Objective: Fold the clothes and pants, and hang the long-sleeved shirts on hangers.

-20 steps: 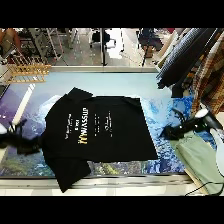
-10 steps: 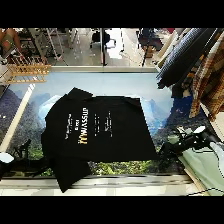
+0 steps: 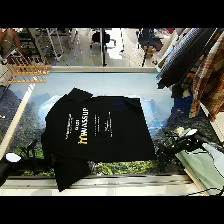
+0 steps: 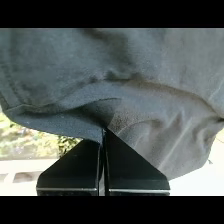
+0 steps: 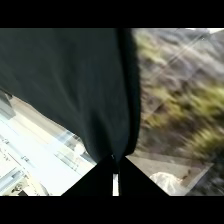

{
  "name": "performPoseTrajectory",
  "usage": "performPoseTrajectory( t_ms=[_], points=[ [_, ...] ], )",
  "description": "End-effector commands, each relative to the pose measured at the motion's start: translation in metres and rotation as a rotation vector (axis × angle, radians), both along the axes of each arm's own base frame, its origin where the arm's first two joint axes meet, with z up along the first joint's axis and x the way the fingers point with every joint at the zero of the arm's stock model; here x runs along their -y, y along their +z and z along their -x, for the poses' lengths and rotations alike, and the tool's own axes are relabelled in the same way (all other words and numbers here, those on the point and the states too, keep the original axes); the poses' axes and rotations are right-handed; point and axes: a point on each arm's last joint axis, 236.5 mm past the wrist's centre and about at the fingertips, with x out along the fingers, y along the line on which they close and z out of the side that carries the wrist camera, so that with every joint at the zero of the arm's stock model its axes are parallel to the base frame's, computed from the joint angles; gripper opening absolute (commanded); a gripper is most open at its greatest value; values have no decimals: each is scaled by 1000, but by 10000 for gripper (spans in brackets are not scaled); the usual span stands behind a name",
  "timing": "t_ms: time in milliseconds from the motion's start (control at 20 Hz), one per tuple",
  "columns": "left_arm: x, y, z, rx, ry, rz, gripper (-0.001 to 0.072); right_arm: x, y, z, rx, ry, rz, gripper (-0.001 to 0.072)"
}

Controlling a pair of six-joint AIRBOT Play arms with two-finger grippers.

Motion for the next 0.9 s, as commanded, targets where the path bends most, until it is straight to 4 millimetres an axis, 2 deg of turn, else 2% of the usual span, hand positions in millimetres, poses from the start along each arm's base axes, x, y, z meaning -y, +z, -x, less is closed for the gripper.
performPoseTrajectory(
  t_ms=[0, 50, 150, 200, 250, 300, 350, 400, 450, 500, 550, 600, 650, 700, 750, 800, 850],
  points=[
    [8, 33, -15, 70, -52, 75, 2, -8, 25, -7, 55, 55, -31, 13],
    [10, 61, -31, 143, -61, 119, 2, -6, 46, -13, 108, 75, -24, 13],
    [13, 152, -74, 395, -60, 221, 3, 2, 101, -34, 289, 106, 37, 12],
    [11, 214, -93, 560, -53, 258, 3, 5, 137, -46, 409, 118, 83, 12],
    [8, 276, -103, 718, -48, 273, 3, 9, 184, -56, 562, 128, 148, 12],
    [5, 347, -106, 901, -51, 273, 3, 11, 233, -62, 720, 135, 223, 12],
    [5, 414, -100, 1078, -55, 264, 3, 12, 293, -63, 907, 135, 315, 12],
    [10, 487, -84, 1273, -63, 254, 2, 11, 355, -59, 1100, 119, 412, 12],
    [16, 551, -62, 1452, -66, 247, 3, 11, 427, -50, 1325, 60, 535, 12],
    [27, 614, -32, 1638, -68, 246, 3, 11, 497, -32, 1546, -26, 646, 13],
    [38, 665, -2, 1794, -67, 253, 3, 7, 572, -1, 1789, -127, 745, 13],
    [51, 710, 30, 1941, -66, 270, 3, 1, 631, 36, 1996, -219, 810, 13],
    [62, 745, 59, 2060, -58, 283, 3, -7, 681, 78, 2182, -313, 852, 13],
    [69, 769, 80, 2156, -41, 277, 3, -15, 715, 117, 2326, -386, 874, 13],
    [75, 786, 98, 2240, -28, 261, 3, -22, 735, 145, 2416, -429, 884, 13],
    [80, 795, 108, 2280, -27, 250, 3, -26, 746, 161, 2465, -447, 890, 13],
    [82, 796, 109, 2289, -32, 228, 3, -28, 752, 166, 2485, -451, 893, 13]
  ],
)
